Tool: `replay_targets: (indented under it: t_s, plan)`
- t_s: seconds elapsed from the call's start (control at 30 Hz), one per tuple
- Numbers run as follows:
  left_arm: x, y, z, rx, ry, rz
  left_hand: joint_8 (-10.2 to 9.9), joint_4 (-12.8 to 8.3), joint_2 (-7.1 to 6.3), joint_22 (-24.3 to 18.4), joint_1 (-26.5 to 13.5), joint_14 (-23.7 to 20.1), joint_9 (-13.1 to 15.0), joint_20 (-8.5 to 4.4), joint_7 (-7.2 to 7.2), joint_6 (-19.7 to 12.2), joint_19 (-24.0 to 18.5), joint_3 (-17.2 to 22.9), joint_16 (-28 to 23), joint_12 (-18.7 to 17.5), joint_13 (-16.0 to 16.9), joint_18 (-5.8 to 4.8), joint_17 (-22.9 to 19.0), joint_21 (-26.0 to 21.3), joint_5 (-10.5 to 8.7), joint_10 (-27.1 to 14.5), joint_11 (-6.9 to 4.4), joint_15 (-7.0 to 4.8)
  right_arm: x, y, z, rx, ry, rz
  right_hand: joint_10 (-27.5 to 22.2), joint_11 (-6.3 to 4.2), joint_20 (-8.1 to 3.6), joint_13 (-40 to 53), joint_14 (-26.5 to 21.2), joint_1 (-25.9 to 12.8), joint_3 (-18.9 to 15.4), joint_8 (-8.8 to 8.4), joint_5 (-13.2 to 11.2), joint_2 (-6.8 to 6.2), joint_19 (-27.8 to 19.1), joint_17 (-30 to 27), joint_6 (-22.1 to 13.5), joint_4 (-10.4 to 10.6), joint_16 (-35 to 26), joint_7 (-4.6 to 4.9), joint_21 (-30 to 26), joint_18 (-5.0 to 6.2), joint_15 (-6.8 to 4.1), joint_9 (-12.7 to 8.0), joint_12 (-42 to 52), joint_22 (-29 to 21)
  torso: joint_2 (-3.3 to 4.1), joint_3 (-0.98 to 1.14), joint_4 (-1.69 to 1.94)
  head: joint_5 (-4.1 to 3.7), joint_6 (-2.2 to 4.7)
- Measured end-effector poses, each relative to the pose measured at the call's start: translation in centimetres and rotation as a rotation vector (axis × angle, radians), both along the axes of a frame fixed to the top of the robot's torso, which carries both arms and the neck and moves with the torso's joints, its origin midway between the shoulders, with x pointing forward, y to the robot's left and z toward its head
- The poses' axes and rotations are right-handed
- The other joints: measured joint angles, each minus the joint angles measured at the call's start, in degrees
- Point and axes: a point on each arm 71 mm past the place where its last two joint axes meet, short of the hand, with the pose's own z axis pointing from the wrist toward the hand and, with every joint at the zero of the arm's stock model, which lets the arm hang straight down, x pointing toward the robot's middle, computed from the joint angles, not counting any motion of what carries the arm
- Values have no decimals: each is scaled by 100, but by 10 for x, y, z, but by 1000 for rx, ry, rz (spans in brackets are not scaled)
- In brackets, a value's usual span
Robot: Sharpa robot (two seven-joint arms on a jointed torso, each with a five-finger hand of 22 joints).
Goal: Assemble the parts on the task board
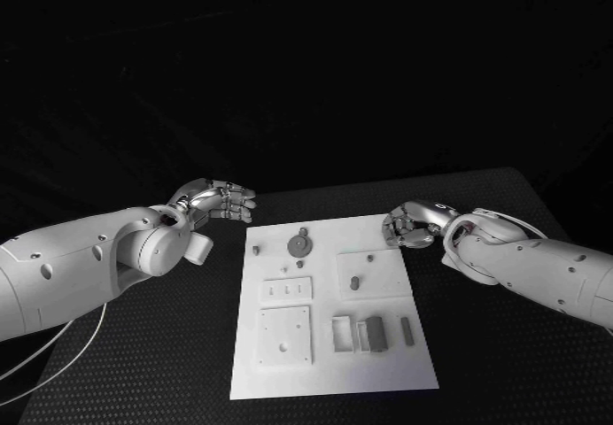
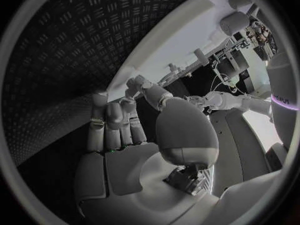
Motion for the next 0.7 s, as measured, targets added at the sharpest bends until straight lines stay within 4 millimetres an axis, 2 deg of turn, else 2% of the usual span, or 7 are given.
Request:
replay_targets:
  t_s: [0.13,0.33,0.4,0.5,0.7]
  plan:
    - [-1,0,0,12,1,-4,0,23,31,19,-31,42,26,-22,-20,73,22,-24,-22,0,25,0,30,0,0,62,-1,-2,-1,6,4,8,-7,-3,20,-20,-9,-3,19,0,-4,0,0,0,9,-6,0,-4,0,0,20,-1,-19,0,0,0,0,-4,-4,-1,29]
    - [-2,-2,0,60,3,-21,67,161,-29,55,-215,132,66,-51,-143,309,52,-78,-23,0,83,70,111,0,0,169,-68,-31,5,23,36,0,-59,-1,20,-20,-9,-11,-3,0,-24,0,-1,0,9,-10,0,9,0,0,20,-3,-40,0,0,0,-7,-13,-6,-5,96]
    - [-2,-4,1,82,5,-27,67,234,-54,60,-357,133,66,-40,-136,343,65,-138,-23,0,93,80,135,0,0,176,-75,-32,4,31,43,-7,-69,3,20,-20,-9,-12,-3,0,-25,0,0,0,9,-11,1,10,0,-1,20,-4,-40,0,0,0,-12,-15,-10,-5,119]
    - [-1,-13,2,114,15,-46,67,309,-124,69,-507,133,62,-40,-153,360,65,-212,-22,0,106,87,171,0,0,216,-75,-32,2,47,51,-17,-81,17,20,-20,-9,-18,-3,-1,-48,0,-1,-3,10,-16,0,33,0,-1,20,-5,-40,0,0,0,-30,-29,-26,22,145]
    - [-7,-38,-1,154,49,-100,26,388,-193,85,-602,133,16,-40,-153,360,65,-229,-51,-26,119,87,216,-23,0,216,-75,-32,-7,85,56,-25,-86,53,21,-20,-9,-18,-3,-31,-36,0,-1,-33,9,-16,1,45,0,-1,19,-8,-40,0,0,0,-88,-74,-68,114,182]
